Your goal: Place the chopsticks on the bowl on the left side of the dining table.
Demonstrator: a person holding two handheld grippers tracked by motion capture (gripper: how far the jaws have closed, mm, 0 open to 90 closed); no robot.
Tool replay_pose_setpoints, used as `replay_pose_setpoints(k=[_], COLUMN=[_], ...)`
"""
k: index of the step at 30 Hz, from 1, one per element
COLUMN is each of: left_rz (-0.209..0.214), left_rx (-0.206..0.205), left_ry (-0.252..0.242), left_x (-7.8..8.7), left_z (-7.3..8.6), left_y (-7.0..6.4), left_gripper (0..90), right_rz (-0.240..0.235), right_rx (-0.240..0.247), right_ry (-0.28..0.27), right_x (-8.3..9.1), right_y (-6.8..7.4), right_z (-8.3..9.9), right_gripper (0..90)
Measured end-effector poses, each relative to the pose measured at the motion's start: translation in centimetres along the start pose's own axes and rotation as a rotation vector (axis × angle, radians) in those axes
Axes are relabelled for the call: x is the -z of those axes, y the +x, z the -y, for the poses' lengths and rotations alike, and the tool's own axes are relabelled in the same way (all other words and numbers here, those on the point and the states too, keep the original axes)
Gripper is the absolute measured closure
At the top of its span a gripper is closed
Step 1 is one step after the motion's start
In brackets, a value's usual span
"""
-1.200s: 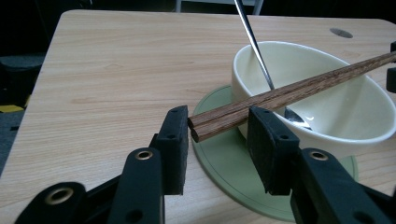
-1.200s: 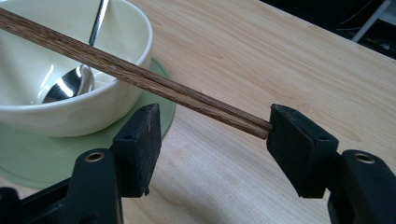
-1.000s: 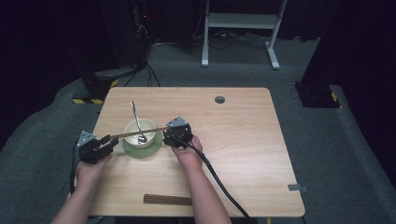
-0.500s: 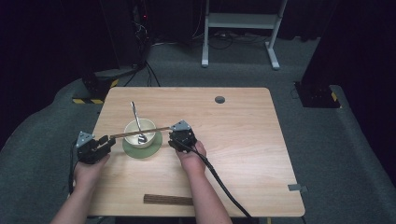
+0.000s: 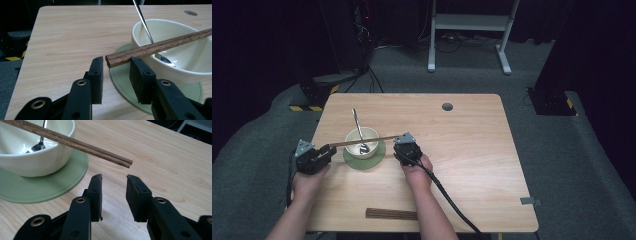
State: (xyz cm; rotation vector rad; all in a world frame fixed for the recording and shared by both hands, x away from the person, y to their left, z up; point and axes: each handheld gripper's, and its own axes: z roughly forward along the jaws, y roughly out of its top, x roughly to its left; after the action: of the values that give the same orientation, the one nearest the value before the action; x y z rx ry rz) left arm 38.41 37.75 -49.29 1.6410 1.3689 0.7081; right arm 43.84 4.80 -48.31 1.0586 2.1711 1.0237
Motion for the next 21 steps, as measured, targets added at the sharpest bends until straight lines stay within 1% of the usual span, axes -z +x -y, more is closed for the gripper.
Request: replay_pose_setpoints(k=[2,3,4,5,7,8,11,13,16,21], left_rz=[-0.002,-0.004,-0.007,-0.005,-0.007,-0.008,-0.013,-0.016,-0.016,-0.021], left_rx=[-0.004,-0.002,-0.005,-0.003,0.012,0.013,0.022,0.022,0.034,0.030], left_ry=[0.001,0.000,0.000,-0.003,0.002,0.002,-0.003,-0.003,-0.005,-0.005], left_x=[-0.15,-0.23,-0.30,-0.39,-0.58,-0.63,-0.73,-0.78,-0.87,-0.96], left_z=[-0.05,-0.07,-0.09,-0.09,-0.12,-0.14,-0.24,-0.27,-0.29,-0.31], left_y=[-0.04,-0.11,-0.10,-0.07,0.02,0.07,0.12,0.17,0.28,0.27], left_gripper=[65.4,65.9,65.9,65.9,65.8,65.6,65.6,65.7,67.4,68.9], right_rz=[0.007,0.022,0.022,0.021,0.012,0.008,0.003,0.005,0.009,0.020], right_rx=[-0.011,-0.015,-0.015,-0.028,-0.037,-0.042,-0.035,-0.035,-0.035,-0.028], right_ry=[0.001,0.003,0.003,0.005,0.000,-0.004,-0.016,-0.016,-0.015,-0.012], right_x=[0.09,0.13,0.13,0.12,0.13,0.12,0.00,-0.08,-0.15,-0.16], right_y=[-0.12,-0.32,-0.32,-0.39,-0.52,-0.51,-0.42,-0.36,-0.48,-0.44], right_z=[0.05,0.06,0.06,0.05,-0.01,-0.04,-0.12,-0.22,-0.40,-0.36], right_gripper=[65.8,64.3,64.3,64.0,64.6,65.8,69.4,71.1,72.6,74.9])
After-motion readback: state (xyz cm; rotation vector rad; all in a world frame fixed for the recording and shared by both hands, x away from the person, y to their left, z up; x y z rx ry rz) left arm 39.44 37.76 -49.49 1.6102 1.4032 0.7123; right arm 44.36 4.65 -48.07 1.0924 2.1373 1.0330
